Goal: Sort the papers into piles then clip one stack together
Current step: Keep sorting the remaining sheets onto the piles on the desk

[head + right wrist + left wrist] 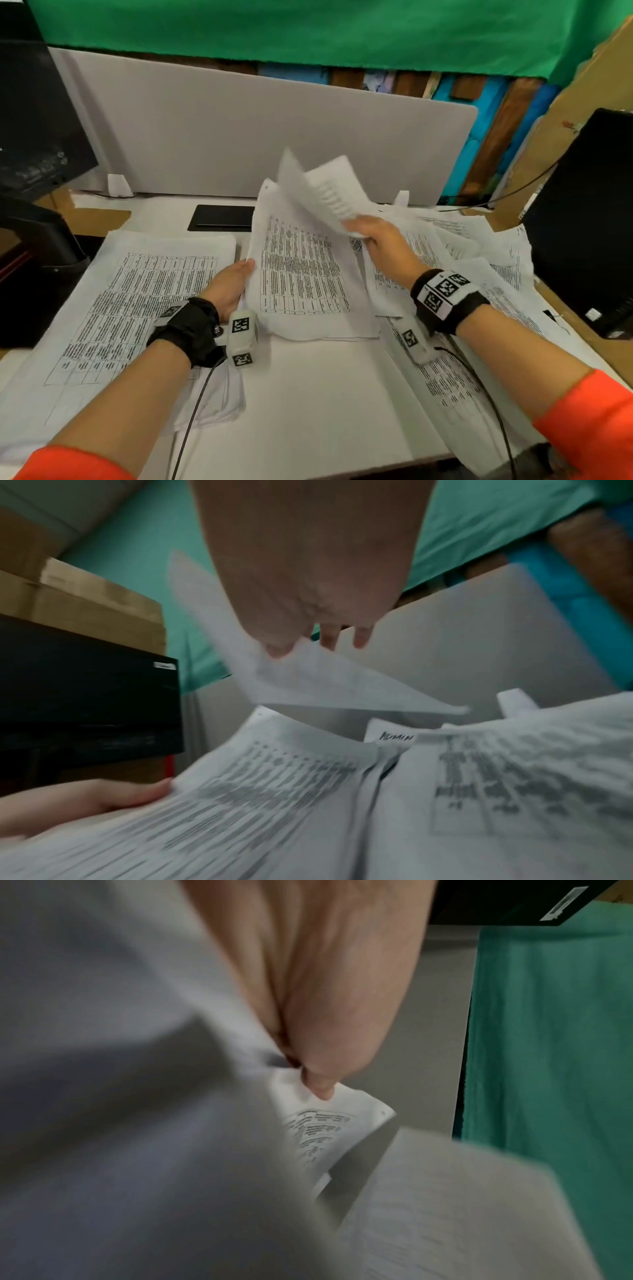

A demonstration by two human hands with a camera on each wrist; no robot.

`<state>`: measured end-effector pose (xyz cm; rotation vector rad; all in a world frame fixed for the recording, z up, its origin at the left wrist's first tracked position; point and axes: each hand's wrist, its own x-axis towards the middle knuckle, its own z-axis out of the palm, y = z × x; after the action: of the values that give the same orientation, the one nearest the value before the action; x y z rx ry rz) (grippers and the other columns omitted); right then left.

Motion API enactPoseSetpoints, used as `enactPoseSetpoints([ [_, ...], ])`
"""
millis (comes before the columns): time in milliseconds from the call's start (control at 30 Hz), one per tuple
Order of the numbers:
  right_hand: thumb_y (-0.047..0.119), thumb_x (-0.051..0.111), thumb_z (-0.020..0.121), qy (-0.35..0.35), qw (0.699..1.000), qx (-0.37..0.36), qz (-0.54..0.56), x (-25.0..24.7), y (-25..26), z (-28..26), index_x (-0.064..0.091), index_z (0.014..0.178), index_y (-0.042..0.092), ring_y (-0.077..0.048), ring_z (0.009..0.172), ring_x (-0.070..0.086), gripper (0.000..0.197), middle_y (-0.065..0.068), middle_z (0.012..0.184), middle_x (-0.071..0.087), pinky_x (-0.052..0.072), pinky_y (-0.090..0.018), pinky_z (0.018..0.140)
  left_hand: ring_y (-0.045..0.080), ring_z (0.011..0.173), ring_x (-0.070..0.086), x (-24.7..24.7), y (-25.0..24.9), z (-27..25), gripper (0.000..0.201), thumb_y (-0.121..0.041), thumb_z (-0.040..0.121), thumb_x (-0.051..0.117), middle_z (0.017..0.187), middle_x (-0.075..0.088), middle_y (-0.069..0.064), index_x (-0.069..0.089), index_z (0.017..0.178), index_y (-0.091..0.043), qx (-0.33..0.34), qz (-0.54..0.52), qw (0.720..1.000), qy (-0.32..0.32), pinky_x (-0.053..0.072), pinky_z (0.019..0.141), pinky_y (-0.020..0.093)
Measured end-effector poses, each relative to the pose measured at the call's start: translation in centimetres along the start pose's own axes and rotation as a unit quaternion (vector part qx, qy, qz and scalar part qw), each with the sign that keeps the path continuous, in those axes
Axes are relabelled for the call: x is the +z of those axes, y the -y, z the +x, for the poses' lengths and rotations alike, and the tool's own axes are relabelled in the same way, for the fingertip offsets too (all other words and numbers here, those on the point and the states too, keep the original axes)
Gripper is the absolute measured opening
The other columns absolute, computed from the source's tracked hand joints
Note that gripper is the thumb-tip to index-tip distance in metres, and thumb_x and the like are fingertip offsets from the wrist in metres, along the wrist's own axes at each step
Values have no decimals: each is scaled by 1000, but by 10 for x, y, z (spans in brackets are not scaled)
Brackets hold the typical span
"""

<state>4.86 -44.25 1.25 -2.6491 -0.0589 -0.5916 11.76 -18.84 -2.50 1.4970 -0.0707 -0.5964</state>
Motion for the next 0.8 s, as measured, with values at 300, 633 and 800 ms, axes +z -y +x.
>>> enactPoseSetpoints([
  [300, -8, 42, 95, 329, 940, 76, -39, 4, 9, -26, 42, 146, 36, -23, 152, 11, 67, -3, 164, 12, 12, -40, 121, 14, 59, 72, -7, 0, 5, 28, -27, 101, 39, 78, 74, 6, 57, 116, -10, -18, -71, 997, 28, 53, 43, 22],
  [633, 18, 67, 83, 397, 860, 182, -264, -13, -33, -52, 16, 153, 21, -27, 103, 62, 86, -12, 138, 44, 57, -39, 81, 21, 79, 60, -21, 6, 21, 41, 3, 93, 39, 109, 64, 15, 50, 132, -8, 32, -9, 999, -38, 48, 56, 28],
  [800, 4, 56, 93, 224, 916, 250, -220, -28, -30, -34, 53, 127, 8, -20, 79, 57, 34, -8, 101, 63, 46, -28, 69, 20, 73, 52, -16, 2, 16, 27, 1, 91, 38, 86, 58, 9, 56, 110, -4, 48, 48, 996, -56, 37, 55, 25],
])
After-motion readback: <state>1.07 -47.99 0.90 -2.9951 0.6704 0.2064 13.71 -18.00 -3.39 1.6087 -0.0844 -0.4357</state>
